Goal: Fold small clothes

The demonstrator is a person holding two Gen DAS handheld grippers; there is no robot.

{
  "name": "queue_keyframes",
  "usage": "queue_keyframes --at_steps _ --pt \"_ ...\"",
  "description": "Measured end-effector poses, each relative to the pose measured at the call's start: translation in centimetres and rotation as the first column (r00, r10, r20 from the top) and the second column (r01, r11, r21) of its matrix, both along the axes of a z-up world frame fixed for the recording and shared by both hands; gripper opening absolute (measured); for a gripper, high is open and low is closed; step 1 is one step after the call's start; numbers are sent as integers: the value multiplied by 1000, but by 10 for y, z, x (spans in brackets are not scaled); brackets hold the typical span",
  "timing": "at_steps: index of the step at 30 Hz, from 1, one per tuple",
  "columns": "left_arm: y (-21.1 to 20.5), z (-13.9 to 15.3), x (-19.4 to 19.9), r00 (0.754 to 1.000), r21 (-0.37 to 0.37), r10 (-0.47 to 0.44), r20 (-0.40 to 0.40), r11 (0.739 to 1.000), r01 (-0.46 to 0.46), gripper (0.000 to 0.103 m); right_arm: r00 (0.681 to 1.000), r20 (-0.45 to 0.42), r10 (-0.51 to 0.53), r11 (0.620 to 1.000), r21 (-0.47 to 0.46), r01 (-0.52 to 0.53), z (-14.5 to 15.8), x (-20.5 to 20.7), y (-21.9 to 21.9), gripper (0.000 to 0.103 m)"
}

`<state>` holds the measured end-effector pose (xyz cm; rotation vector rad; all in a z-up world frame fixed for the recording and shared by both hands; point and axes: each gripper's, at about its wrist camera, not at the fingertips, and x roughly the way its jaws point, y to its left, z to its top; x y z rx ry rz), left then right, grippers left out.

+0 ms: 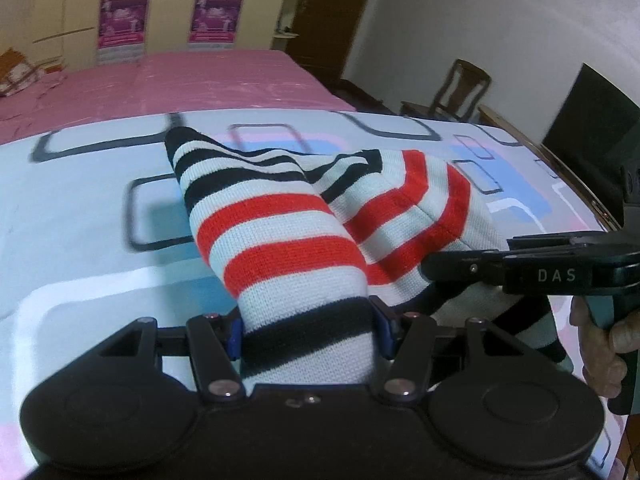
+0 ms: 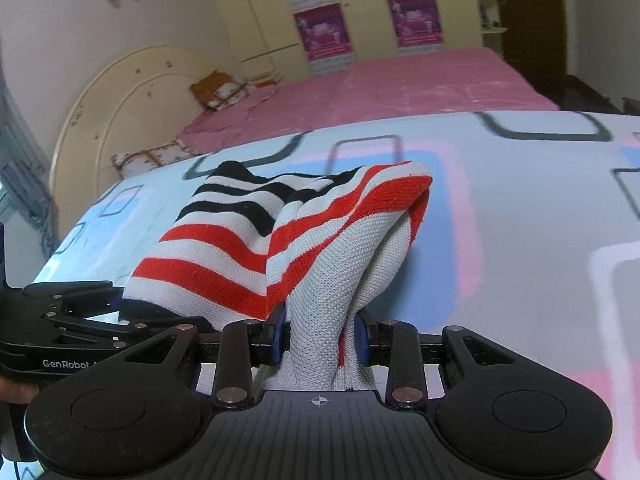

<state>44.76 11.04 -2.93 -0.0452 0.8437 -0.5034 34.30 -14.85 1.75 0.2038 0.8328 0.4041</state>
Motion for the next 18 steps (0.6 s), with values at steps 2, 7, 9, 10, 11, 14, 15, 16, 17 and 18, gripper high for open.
queue_keyframes --at_steps 2,7,9,10,11,14,15,16,17,18 --pt "21 -1 -3 1000 4 20 -5 1000 -20 57 1000 -3 21 1000 7 -21 -3 2 21 33" --pt "63 -9 -6 998 6 55 -17 998 -55 57 998 -16 63 998 18 -62 -15 7 68 33" --pt "77 -11 -7 998 2 62 -22 998 -62 57 997 -23 73 997 21 -73 -20 9 81 33" --pt "83 -13 -7 998 -2 65 -24 998 -65 57 997 -27 77 997 22 -77 -22 10 87 33" --pt "87 -15 -7 998 -7 66 -25 998 -66 57 996 -30 80 997 24 -80 -24 11 92 33" --pt "99 -25 -5 997 -26 67 -41 997 -68 58 996 -39 86 996 25 -85 -31 10 104 33" --pt "101 -30 -3 996 -29 67 -53 997 -68 59 995 -47 84 996 24 -83 -35 12 106 33" --pt "104 -39 -1 995 -30 67 -69 997 -70 63 995 -60 79 997 17 -78 -42 13 107 33" --pt "109 -47 1 993 -46 80 -82 995 -83 70 995 -74 68 998 3 -67 -50 14 107 33" --pt "114 -53 3 990 -93 97 -103 990 -107 71 994 -99 51 999 9 -50 -61 15 104 33"
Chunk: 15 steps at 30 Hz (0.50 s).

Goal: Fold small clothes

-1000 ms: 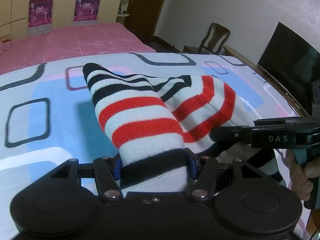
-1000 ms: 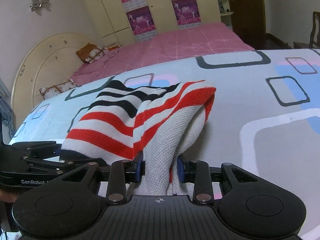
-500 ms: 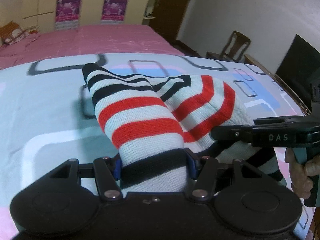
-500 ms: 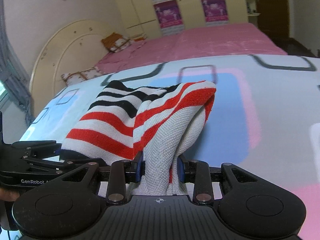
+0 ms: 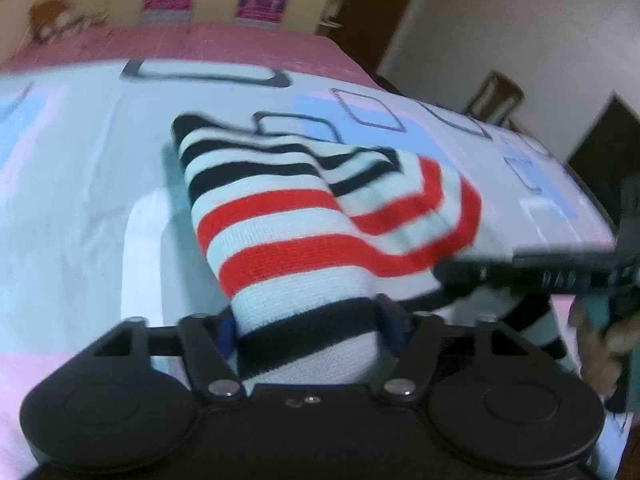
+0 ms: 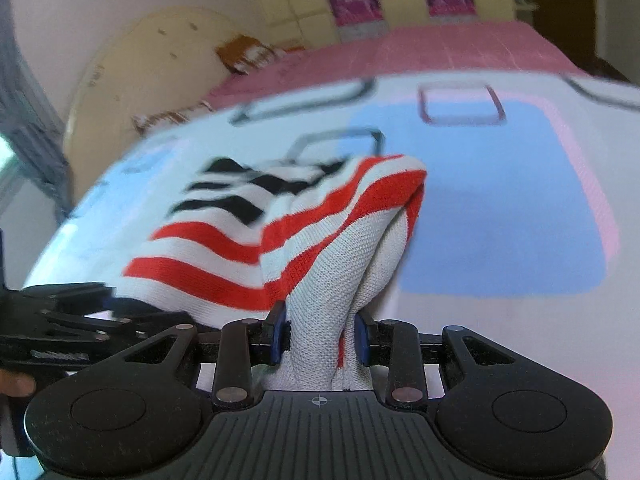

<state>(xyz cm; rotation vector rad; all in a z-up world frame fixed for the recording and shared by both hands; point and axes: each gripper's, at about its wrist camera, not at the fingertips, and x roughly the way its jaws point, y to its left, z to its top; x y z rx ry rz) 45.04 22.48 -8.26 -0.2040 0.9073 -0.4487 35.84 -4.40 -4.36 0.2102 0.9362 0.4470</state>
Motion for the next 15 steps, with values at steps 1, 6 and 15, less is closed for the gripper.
queue_keyframes --at_steps 1,6,15 --pt "4 -4 1 1000 -41 11 -18 999 -12 72 999 -30 -24 999 31 25 -10 2 -5 33" --pt "9 -10 3 1000 -75 13 -14 997 -14 79 997 -56 -49 993 105 55 -17 7 -18 33" --pt "34 10 -10 998 -74 12 69 997 -6 82 995 -77 -65 989 131 75 -4 3 -42 41"
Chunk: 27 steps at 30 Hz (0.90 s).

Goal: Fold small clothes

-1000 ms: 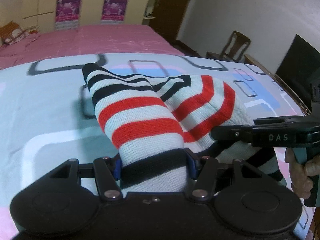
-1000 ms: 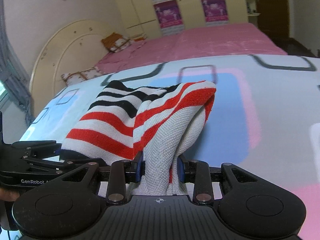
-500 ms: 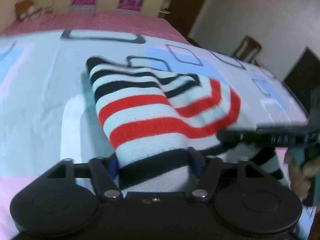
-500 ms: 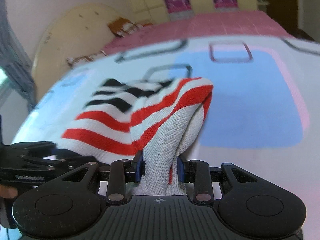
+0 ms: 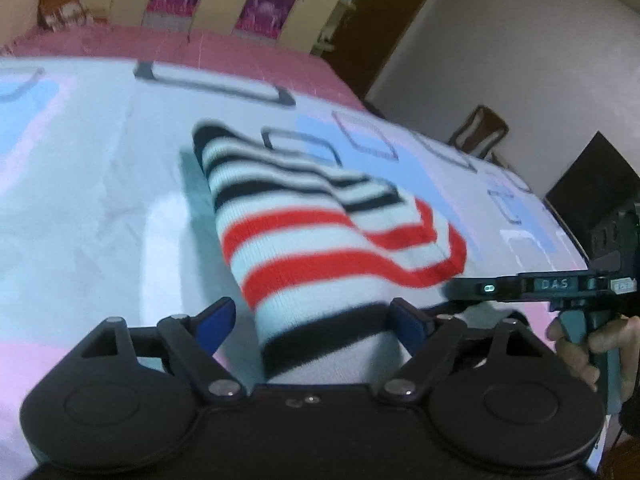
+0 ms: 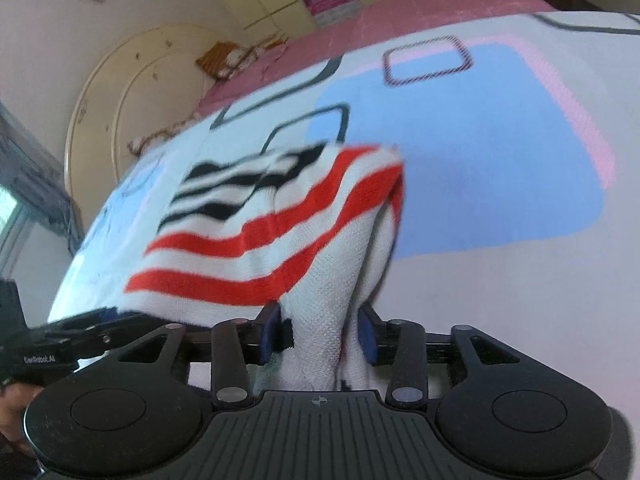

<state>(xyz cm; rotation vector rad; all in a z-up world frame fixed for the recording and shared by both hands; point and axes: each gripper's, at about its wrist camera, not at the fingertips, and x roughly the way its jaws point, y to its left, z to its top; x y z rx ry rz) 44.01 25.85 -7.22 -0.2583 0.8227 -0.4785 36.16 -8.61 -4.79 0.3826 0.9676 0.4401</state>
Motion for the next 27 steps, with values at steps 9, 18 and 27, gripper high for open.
queue_keyframes --at_steps 9,18,27 --pt "-12 15 44 995 -16 -67 78 998 68 57 972 211 107 987 -143 -77 47 31 32 40" --pt "-37 -13 48 988 98 -130 84 988 122 59 985 119 122 954 -288 -84 7 41 44 34" --pt "-27 24 -5 988 84 -99 116 992 89 45 977 172 124 962 -264 -75 39 9 36 35"
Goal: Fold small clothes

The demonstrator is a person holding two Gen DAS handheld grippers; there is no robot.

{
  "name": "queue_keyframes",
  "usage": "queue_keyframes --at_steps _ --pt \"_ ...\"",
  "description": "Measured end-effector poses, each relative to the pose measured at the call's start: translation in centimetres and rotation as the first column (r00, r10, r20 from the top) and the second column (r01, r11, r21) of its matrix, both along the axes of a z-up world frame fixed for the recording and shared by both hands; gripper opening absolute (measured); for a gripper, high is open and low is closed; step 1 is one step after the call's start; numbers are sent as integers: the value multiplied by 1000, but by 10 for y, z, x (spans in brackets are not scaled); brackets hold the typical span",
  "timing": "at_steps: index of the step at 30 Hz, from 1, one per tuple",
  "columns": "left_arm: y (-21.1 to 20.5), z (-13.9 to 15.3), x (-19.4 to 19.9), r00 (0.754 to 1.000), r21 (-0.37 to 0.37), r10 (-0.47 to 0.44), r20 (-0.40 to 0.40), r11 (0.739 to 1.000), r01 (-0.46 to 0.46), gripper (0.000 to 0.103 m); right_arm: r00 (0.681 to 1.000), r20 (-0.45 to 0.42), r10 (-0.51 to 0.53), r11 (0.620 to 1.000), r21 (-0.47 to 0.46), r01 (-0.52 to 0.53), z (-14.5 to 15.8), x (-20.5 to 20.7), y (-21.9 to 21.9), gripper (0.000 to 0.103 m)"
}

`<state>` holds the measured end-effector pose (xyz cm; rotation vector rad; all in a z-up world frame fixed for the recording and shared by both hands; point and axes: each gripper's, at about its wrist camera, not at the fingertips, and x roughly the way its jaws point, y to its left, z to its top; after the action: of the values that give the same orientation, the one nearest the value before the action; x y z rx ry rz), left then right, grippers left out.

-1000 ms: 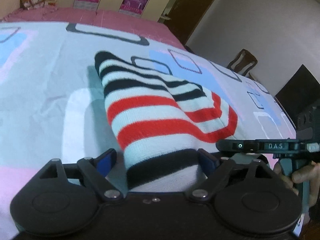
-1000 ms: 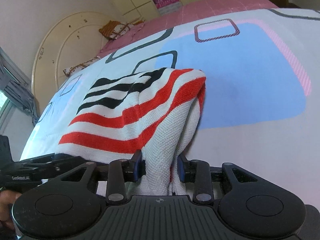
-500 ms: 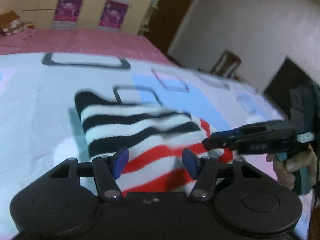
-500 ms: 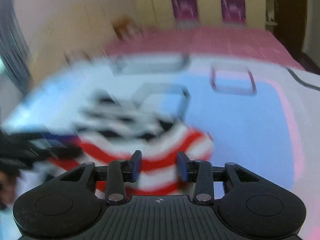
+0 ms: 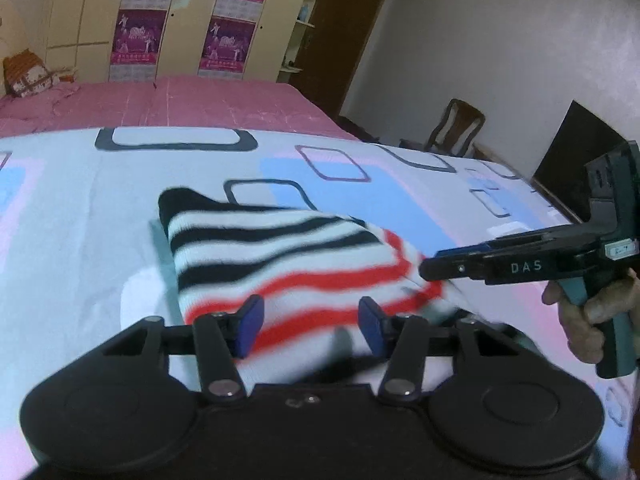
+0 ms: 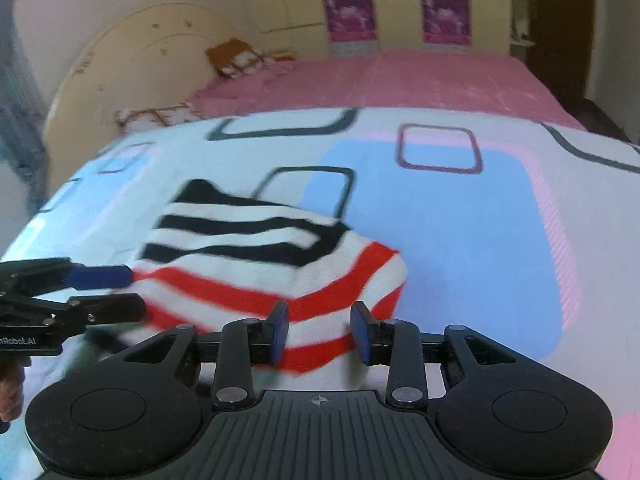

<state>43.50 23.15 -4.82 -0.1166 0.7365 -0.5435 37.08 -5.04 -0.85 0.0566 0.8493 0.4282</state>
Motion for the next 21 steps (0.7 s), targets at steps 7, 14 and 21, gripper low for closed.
queue_keyframes --at_steps 7,14,21 --pt "-22 -15 -34 1000 135 -6 -12 991 7 46 996 -17 90 986 -138 -91 -25 -44 24 23" --pt "-21 -2 -43 1000 147 15 -7 989 -14 43 996 31 85 983 -166 -79 -14 -54 29 24" --pt "-16 12 -82 999 128 20 -40 992 -15 41 994 32 103 989 -105 -99 11 -97 11 24"
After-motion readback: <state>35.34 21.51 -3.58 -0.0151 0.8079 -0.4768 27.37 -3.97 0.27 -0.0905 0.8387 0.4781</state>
